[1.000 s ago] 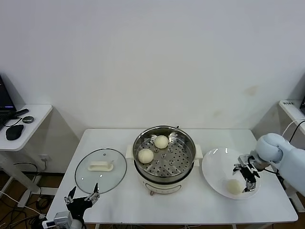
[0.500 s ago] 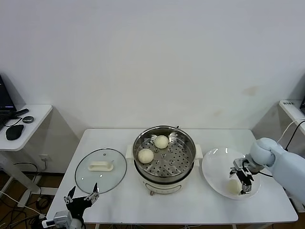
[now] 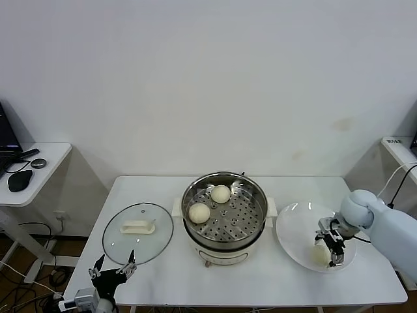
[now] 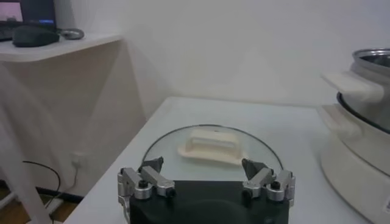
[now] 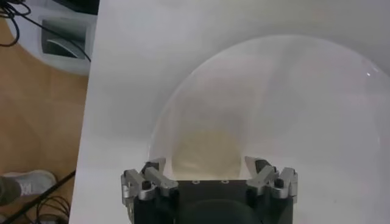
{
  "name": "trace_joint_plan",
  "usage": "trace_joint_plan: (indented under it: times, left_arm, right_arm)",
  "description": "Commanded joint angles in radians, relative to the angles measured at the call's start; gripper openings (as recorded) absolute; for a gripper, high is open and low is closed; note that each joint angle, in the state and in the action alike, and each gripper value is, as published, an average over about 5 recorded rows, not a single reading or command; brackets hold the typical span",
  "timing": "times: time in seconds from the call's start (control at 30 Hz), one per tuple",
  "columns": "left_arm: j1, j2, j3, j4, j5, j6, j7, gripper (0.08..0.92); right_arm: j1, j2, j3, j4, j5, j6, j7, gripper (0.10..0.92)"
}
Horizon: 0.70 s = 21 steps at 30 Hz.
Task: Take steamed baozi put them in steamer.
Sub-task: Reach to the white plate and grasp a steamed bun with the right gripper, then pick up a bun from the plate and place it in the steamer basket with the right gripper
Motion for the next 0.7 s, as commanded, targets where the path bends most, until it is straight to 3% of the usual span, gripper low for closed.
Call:
trace_joint_plan:
  times: [0.03, 0.27, 0.7]
  left_arm:
    - [-0.002, 0.002, 0.002, 0.0, 0.001, -0.001, 0.001, 0.823]
    - [-0.003, 0.001, 0.002, -0.001, 0.001, 0.0, 0.0, 0.823]
    - [-0.007, -0.007, 0.016, 0.001, 0.005, -0.001, 0.003, 0.823]
  right_arm:
    - [-0.004, 0.006, 0.003, -0.012, -0.003, -0.002, -0.002, 0.74]
    - [0.002, 0.003, 0.004, -0.014, 0.008, -0.008, 0.001, 0.607]
    - [0.05, -0.015, -0.005, -0.007, 0.059, -0.026, -0.009, 0.519]
